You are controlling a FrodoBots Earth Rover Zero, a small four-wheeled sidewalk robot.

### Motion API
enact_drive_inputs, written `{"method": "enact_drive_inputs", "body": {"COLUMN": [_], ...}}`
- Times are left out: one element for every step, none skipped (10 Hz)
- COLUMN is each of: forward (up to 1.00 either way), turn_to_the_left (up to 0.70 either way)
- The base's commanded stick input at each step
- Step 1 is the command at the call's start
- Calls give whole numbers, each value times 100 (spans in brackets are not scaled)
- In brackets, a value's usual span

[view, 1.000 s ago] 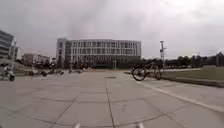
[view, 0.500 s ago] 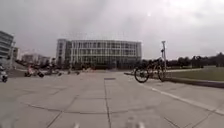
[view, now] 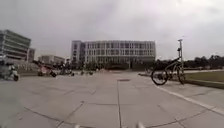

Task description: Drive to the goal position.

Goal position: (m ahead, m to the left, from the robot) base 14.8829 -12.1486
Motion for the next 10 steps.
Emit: {"method": "enact_drive_inputs", "body": {"forward": [85,85,85,85,85,85,85,85,85,85], "turn_to_the_left": [0,0,0,0,0,0,0,0,0,0]}}
